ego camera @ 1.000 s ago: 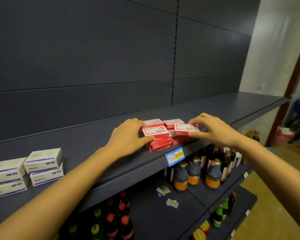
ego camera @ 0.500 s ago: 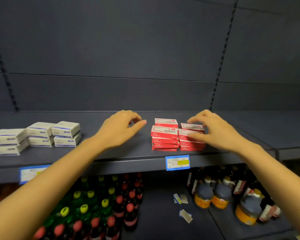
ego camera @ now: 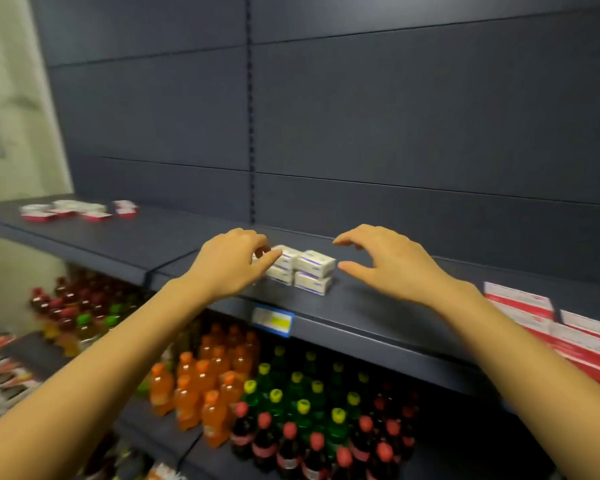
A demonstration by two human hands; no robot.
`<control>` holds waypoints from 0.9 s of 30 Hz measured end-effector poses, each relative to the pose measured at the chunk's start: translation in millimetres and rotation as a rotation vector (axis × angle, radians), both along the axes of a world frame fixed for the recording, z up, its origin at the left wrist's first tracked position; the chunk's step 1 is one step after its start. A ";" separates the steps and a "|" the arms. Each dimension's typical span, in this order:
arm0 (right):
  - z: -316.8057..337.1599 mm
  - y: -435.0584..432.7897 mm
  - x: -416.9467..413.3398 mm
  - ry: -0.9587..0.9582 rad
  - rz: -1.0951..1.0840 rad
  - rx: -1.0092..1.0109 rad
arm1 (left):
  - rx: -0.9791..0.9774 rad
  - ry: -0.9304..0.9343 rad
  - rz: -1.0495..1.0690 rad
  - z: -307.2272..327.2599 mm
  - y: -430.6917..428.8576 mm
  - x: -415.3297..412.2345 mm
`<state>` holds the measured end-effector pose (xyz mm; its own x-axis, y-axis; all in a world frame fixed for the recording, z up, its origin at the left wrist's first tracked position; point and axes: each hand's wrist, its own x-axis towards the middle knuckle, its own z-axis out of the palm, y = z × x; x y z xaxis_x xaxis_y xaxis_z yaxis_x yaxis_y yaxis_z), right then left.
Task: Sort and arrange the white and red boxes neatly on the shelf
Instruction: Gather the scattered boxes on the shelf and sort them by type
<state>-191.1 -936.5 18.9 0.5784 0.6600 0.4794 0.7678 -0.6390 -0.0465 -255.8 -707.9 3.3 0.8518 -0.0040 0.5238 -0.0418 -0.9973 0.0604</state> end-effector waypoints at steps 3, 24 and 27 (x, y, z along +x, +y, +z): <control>-3.5 55.4 1.2 0.009 0.089 -0.018 | 0.010 0.012 0.105 -3.5 47.2 -22.0; -22.2 433.9 5.6 0.101 0.202 -0.047 | 0.084 0.076 0.290 -5.6 386.1 -77.8; -20.3 481.4 10.4 0.117 0.195 -0.066 | 0.072 0.085 0.306 -7.4 430.2 -79.2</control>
<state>-180.7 -455.1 -1.4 0.4859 0.7922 0.3692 0.8688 -0.4839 -0.1051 -335.0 -277.7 -4.2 0.8597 0.2249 0.4586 0.2632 -0.9645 -0.0203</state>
